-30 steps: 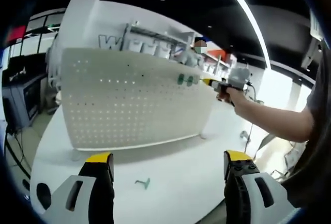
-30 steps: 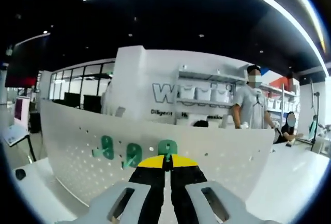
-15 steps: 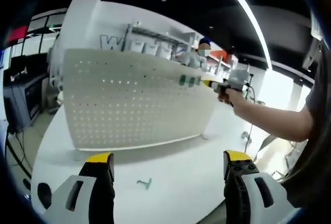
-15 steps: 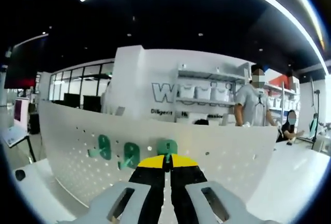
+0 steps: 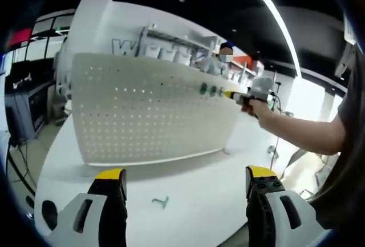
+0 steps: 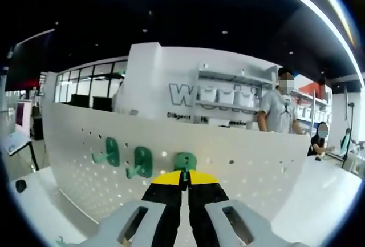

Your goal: Insert the hook assembly into the mounting plate slot until the hook locks in place.

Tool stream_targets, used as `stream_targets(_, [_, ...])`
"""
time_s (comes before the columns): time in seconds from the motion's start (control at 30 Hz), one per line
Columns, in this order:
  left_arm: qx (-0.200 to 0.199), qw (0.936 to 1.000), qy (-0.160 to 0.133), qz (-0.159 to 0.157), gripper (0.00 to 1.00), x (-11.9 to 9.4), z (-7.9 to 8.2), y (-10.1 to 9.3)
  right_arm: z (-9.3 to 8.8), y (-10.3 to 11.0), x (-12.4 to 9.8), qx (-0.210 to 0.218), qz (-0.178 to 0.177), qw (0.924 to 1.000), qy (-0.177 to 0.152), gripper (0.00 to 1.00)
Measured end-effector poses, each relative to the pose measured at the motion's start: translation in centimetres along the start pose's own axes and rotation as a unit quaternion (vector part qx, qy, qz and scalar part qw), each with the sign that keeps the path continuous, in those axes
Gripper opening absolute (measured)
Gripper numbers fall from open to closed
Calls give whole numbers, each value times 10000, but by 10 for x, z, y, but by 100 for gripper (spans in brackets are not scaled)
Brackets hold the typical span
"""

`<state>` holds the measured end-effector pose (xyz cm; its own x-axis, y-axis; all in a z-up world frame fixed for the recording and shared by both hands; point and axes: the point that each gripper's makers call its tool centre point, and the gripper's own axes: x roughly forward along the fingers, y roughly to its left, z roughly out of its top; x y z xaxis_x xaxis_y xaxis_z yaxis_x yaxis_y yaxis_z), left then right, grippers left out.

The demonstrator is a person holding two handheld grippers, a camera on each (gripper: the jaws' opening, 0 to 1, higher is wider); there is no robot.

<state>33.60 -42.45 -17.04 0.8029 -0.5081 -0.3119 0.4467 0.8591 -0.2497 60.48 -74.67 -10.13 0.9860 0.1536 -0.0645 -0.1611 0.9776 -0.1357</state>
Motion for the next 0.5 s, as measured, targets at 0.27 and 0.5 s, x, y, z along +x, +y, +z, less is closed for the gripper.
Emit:
stream_targets(0.27, [7,10000,4,23,88,-5,-1,1,4,-1,0,-12,-25,10000,33,12])
stream_targets(0.5, [10,10000,9,28,87,-7,-3,-1,38,-2,-10,-17,-57,9994,-348,12])
